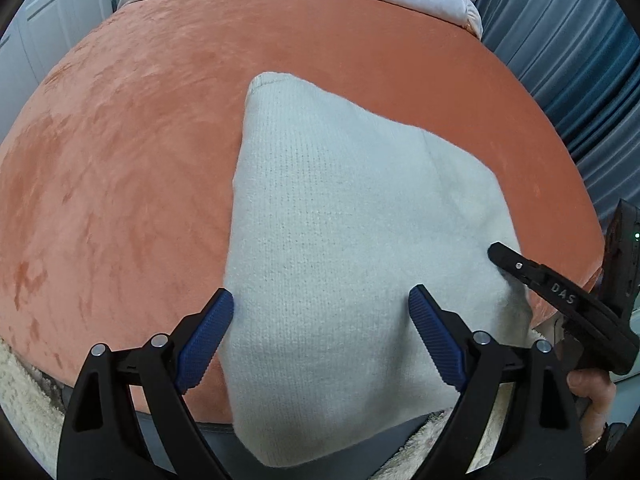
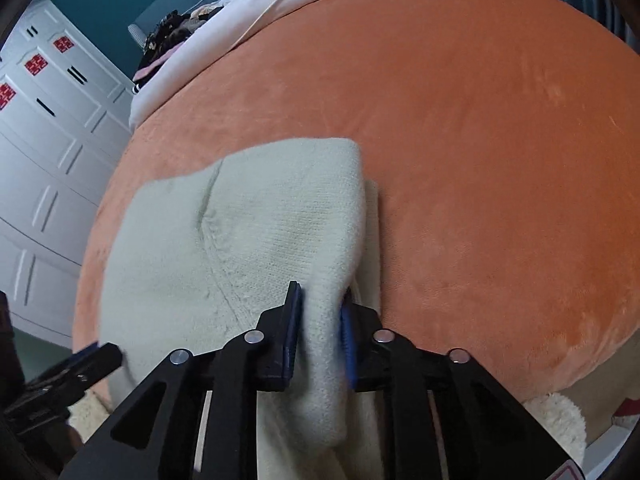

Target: Fold small clothes

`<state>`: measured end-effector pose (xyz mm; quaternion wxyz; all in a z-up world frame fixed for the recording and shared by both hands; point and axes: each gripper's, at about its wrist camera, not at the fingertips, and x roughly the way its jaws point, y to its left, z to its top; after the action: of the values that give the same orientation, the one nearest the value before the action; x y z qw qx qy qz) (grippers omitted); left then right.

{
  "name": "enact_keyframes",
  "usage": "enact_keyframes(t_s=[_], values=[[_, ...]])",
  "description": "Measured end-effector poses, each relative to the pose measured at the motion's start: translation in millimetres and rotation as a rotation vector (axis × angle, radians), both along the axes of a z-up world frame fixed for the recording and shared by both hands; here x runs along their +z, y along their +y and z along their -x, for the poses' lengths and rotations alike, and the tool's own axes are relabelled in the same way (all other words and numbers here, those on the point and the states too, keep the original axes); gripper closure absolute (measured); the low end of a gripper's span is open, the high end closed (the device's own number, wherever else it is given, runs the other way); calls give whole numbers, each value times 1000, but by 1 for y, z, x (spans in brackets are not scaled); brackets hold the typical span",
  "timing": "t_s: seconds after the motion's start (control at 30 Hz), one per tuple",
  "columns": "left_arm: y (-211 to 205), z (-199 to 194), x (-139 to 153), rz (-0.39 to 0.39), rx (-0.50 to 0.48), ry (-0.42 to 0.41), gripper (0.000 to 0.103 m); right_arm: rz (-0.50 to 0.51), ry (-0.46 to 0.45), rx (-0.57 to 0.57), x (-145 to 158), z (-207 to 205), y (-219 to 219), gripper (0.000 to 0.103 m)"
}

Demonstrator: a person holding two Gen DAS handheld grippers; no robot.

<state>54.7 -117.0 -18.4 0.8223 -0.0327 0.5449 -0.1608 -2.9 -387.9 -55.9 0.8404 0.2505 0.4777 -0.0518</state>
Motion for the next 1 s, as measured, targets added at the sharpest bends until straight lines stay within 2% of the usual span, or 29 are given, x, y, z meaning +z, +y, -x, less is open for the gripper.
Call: enact_keyframes(t_s=[0.03, 0.1, 0.17, 0.23, 0.37, 0.43, 0.5, 0.67, 0.8, 0.87, 0.93, 0.97, 1.0], values=[[5, -1, 0, 26, 10, 4, 15, 11, 4, -24, 6, 3, -1, 45], [14, -5, -4, 85, 39, 23, 13, 21, -27, -60, 14, 19, -8, 23], [23, -10, -12, 124, 81, 52, 10, 1, -21, -60, 9, 29, -9, 22], [31, -16, -24, 170, 109, 99, 8, -33, 37, -53, -9, 31, -6, 22], [40, -26, -50, 289, 137, 192, 5, -196, 17, -80, -34, 31, -8, 16], [39, -31, -59, 329, 136, 223, 5, -205, 15, -52, -41, 27, -4, 8], [35, -35, -67, 354, 122, 238, 5, -198, 19, -5, -43, 21, 2, 5], [24, -41, -72, 343, 100, 243, 5, -183, 8, 80, -45, 9, 16, 5], [22, -43, -69, 335, 92, 246, 5, -173, -11, 85, -46, 2, 25, 6], [20, -43, -65, 320, 91, 239, 7, -150, -16, 80, -42, -3, 33, 19], [18, -43, -57, 309, 93, 238, 15, -161, -23, 67, -37, -3, 34, 45], [17, -42, -53, 305, 90, 236, 18, -182, -30, 52, -34, 0, 33, 51], [17, -42, -47, 304, 82, 232, 23, -214, -43, 31, -30, 6, 29, 62]])
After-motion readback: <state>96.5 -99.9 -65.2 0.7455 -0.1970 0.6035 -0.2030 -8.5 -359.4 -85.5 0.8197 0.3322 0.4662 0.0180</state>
